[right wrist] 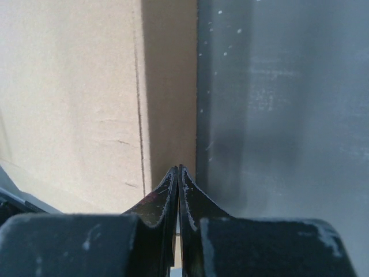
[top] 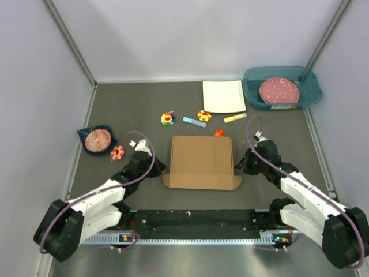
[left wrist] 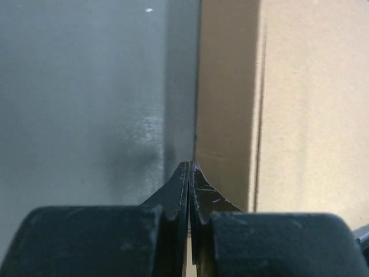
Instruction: Fold the paper box
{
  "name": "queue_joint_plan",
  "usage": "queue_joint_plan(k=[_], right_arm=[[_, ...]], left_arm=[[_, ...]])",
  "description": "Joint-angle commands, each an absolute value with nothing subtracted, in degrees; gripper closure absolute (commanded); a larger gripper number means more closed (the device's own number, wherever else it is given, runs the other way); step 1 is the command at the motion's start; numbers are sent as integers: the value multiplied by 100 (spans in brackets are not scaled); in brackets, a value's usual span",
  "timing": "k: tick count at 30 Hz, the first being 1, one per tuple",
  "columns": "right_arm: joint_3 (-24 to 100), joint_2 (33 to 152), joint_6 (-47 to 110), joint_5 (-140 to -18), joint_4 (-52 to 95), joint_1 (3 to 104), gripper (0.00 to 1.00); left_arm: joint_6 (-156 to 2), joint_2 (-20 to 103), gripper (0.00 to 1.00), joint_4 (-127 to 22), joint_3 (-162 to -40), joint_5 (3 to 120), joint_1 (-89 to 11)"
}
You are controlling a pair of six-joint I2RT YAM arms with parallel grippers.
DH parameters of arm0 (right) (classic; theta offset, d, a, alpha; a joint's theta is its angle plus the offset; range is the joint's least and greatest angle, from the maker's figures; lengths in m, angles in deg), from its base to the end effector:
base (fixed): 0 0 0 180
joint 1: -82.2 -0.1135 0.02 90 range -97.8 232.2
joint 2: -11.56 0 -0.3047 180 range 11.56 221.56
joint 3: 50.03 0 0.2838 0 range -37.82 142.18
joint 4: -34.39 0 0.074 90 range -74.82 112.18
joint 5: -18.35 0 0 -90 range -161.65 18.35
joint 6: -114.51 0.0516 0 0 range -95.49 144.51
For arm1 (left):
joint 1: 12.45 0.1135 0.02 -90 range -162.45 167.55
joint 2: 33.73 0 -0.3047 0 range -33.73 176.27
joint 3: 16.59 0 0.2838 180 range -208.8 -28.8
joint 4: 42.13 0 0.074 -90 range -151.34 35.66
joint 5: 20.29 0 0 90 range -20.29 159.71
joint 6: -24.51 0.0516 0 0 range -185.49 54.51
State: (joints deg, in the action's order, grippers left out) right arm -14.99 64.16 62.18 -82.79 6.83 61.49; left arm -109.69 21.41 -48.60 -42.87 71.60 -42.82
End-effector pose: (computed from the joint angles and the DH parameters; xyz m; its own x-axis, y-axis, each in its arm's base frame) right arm 0.1774 0.0777 0.1816 -0.8146 0.3330 -0.4749 0.0295 0.8414 0.5396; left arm 0.1707 -0.0981 0.1539 -0.6938 -0.4011 -0.5982 -0.0022 0.8318 -0.5551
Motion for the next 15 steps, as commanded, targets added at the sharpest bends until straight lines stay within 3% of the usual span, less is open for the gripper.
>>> queue_joint_plan(k=[1, 15], right_arm=[[-1471, 6447, 6300, -8466, 1260, 5909, 100], [-1331, 6044, 6476, -8615, 1041, 5593, 100]], left_arm=[[-10847, 2261, 99, -4073, -4524, 6427, -4277], [-10847, 1954, 100, -3509, -4286, 5134, -4277]])
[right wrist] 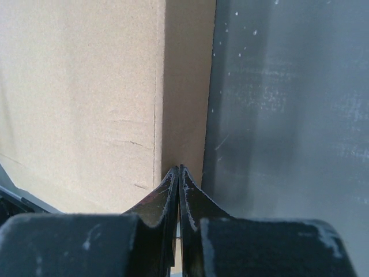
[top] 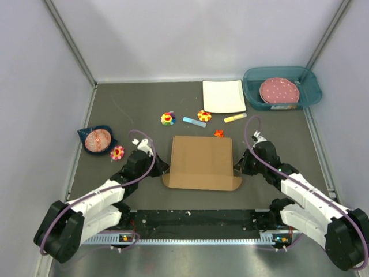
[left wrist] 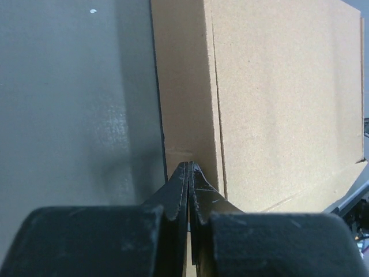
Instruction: Fold the paper box
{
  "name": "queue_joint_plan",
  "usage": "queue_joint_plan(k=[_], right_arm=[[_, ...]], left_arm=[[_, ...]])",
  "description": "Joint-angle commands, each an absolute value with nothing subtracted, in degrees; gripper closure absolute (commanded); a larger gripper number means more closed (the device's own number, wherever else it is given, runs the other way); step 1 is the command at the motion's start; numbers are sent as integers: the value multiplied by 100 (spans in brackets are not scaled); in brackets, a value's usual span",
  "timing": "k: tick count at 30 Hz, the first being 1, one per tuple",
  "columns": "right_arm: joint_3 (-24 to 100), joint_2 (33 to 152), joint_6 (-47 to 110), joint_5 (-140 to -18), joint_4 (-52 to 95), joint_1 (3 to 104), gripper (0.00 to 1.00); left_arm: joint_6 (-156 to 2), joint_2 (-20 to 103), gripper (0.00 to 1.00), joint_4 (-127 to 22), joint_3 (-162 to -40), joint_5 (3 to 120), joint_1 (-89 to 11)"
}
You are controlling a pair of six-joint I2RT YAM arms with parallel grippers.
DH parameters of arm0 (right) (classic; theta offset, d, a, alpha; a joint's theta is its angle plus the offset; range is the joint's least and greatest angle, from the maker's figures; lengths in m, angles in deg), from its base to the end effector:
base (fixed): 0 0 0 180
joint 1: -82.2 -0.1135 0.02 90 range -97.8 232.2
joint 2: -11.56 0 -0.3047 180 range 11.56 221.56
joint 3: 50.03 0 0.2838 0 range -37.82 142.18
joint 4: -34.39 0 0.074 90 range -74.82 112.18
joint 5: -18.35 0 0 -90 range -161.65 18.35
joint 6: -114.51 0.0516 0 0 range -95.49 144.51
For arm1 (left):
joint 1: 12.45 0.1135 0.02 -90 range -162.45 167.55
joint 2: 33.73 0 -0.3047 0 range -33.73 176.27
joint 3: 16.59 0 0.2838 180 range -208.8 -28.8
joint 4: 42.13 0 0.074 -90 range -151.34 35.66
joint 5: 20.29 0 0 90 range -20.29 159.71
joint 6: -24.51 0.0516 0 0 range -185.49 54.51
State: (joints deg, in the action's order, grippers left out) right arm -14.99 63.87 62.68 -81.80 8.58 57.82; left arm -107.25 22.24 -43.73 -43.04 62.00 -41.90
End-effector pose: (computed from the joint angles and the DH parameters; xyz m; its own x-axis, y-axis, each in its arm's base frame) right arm 0.1746 0.0891 0.1851 -0.8127 0.2996 -0.4998 -0.0272 0.8373 0.5460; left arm 0.1739 -0.1061 0.1615 -0.7268 -0.3476 -0.5924 0.1383 0.7708 -0.6219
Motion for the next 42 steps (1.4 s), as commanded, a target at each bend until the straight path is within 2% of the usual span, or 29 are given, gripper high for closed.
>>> queue_joint_plan(k=[1, 7, 20, 26, 33, 42], right_arm=[[-1269, 5964, 6485, -8624, 980, 5592, 100], [-567, 5524, 6476, -8668, 303, 5575, 100], [550, 5550, 6538, -8773, -488, 5575, 100], [560, 5734, 6336, -8642, -506, 5584, 100], [94, 5735, 6257, -8405, -365, 5575, 100], [208, 5761, 6037, -7904, -682, 5584, 100]], left_arm=[[-10864, 1858, 100, -3536, -4304, 5047, -4277], [-10873, 953, 100, -4098, -4672, 4958, -4277], [-10908, 310, 99, -4793, -5446, 4888, -4277], [-10776, 424, 99, -4872, -5491, 5055, -4277], [-10733, 538, 100, -4713, -4955, 5186, -4277], [-10416, 205, 98, -6075, -4910, 6459, -4277]])
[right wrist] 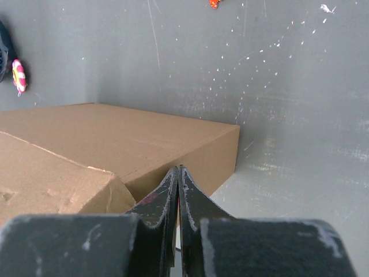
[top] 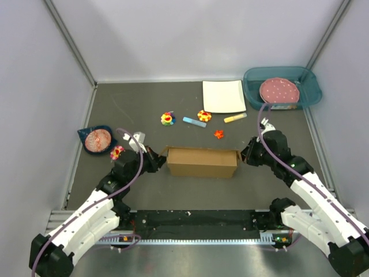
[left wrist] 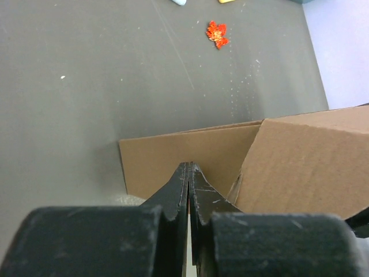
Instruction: Fold the paper box
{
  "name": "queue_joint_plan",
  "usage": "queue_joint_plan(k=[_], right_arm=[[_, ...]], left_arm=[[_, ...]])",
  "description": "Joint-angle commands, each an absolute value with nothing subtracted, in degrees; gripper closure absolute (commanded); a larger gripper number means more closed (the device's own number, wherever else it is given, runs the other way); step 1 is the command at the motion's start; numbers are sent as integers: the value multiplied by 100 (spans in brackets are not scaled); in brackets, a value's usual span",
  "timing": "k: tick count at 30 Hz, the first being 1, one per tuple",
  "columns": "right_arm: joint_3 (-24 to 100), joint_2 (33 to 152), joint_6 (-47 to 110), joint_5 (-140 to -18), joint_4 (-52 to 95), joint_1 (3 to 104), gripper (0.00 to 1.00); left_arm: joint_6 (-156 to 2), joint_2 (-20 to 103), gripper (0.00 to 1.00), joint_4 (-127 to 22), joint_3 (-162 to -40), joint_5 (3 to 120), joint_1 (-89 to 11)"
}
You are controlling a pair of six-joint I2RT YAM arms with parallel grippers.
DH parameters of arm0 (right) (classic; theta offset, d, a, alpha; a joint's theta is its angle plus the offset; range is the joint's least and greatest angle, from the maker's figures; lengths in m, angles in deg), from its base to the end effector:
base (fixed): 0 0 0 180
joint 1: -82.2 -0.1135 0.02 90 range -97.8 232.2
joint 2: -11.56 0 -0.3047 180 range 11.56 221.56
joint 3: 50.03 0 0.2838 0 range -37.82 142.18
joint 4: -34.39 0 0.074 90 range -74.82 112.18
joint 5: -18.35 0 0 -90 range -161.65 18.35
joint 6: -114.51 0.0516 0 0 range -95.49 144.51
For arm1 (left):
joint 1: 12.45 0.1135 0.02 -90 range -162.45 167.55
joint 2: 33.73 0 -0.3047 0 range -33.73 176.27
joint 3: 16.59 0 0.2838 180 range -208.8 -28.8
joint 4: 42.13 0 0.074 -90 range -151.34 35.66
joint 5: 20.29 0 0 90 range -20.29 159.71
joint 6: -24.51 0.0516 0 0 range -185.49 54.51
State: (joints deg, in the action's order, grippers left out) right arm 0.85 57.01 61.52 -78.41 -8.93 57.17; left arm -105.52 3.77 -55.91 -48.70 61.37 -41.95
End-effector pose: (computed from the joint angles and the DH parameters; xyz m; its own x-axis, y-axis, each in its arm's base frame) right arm 0.1674 0.0849 0.2806 -0.7479 0.3105 -0.5867 -0.0677 0.8435 0.5328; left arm 0.1520 -0.0946 0.2313 -0.6089 -0.3867 -0.6926 0.2805 0.7117 -0.6440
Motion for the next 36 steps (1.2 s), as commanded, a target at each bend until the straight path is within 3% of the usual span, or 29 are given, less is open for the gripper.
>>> queue_joint_plan(k=[1, 6, 12, 15, 16, 19, 22, 30, 36], right_arm=[[225, 5770, 6011, -7799, -717, 5584, 100], [708, 5770, 5764, -7026, -1550, 5584, 100], [1569, 5691, 5457, -5856, -2535, 5592, 90], [1921, 5402, 5273, -5714, -2651, 5593, 74], [1974, 5192, 5211, -5889, -2633, 5592, 62], [2158, 4840, 4834, -6650, -2520, 5592, 42], [2177, 4812, 4420, -7661, -2589, 5592, 32], [1729, 4662, 3928, -8439, -2677, 5584, 34], [1693, 4908, 3795, -8624, -2607, 5399, 38]], left_arm=[[-10407, 152, 97, -6172, -4937, 6591, -4277], [-10574, -76, 90, -7338, -5270, 7768, -4277], [-10881, -331, 74, -8210, -5613, 8991, -4277], [-11153, -480, 68, -8483, -5780, 9448, -4277], [-11224, -533, 64, -8693, -5824, 9562, -4277], [-11348, -797, 55, -8914, -6017, 9914, -4277], [-11304, -1078, 46, -8985, -6246, 10091, -4277], [-10935, -1386, 37, -9047, -6756, 10232, -4277], [-10285, -1536, 34, -8370, -6835, 9126, -4277]])
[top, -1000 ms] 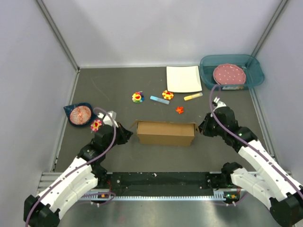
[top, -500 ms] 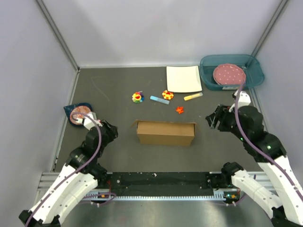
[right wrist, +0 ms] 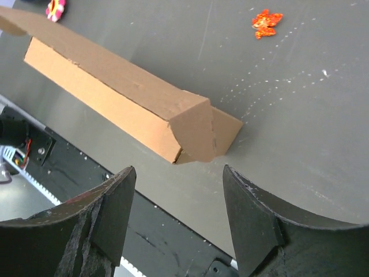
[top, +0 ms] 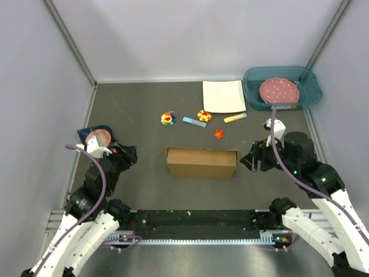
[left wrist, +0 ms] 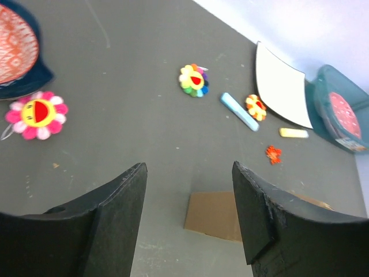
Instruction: Fold the paper box
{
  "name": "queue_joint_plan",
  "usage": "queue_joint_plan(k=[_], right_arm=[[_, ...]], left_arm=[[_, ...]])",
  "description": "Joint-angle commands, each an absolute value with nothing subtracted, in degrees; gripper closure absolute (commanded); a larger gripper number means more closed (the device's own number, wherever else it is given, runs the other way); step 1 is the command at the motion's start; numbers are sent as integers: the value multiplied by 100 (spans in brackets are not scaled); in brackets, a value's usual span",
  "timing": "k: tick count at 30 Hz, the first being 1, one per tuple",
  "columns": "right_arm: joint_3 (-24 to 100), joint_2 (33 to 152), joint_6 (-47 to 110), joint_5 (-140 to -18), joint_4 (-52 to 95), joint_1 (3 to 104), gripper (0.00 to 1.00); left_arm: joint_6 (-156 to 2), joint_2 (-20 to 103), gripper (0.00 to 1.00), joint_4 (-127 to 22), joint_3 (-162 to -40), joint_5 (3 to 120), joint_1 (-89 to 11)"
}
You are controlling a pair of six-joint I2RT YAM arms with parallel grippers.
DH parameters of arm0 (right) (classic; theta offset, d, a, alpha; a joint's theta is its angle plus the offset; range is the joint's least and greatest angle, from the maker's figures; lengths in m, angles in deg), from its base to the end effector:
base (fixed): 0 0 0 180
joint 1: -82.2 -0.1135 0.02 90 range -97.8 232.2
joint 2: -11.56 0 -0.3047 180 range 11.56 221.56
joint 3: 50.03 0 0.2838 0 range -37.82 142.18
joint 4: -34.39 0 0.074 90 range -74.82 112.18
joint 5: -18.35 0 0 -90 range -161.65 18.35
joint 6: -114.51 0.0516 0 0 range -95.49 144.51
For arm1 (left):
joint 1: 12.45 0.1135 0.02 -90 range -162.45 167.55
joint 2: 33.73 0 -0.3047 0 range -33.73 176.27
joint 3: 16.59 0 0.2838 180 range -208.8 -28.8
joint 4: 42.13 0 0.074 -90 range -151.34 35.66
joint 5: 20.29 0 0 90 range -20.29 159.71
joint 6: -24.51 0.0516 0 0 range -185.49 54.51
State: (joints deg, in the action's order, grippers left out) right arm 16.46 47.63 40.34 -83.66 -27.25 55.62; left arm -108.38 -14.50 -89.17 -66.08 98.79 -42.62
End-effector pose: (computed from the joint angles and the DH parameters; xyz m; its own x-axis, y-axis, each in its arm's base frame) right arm 0.1069 0.0655 0.3721 -0.6088 -0.0062 -0.7933 -0.4477 0.8282 0.3370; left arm 0.0917 -0.0243 0.3225 -0.2080 -0.5671 -0.7970 -0.1428 0.8237 -0.5488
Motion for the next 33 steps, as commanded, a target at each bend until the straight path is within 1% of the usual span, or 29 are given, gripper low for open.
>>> queue_joint_plan(k=[1, 2, 5, 14, 18, 26, 29, 33], right_arm=[[1728, 5013, 3795, -8546, -2607, 5364, 38], [1737, 5075, 3778, -8510, -2598, 5286, 39], [1790, 5277, 3761, -8150, -2616, 5092, 41], [1922, 5699, 3927, -7244, -2730, 4968, 52], [1965, 5892, 3989, -7182, -2730, 4968, 60], [1939, 6007, 4024, -7314, -2572, 4977, 67], [1913, 6025, 4068, -7384, -2528, 4960, 73], [1887, 6051, 4094, -7411, -2493, 4960, 77]], left_arm=[[-10232, -1510, 33, -8274, -6853, 8985, -4277], [-10092, -1492, 33, -8264, -6922, 8740, -4277], [-9881, -1369, 32, -8430, -7133, 8553, -4277], [-9687, -1404, 32, -8651, -7187, 8579, -4277], [-9652, -1290, 32, -8599, -7152, 8421, -4277], [-9467, -1228, 33, -8405, -7002, 8140, -4277], [-9423, -1254, 33, -8317, -6932, 8105, -4277], [-9370, -1228, 33, -8247, -6879, 7947, -4277]])
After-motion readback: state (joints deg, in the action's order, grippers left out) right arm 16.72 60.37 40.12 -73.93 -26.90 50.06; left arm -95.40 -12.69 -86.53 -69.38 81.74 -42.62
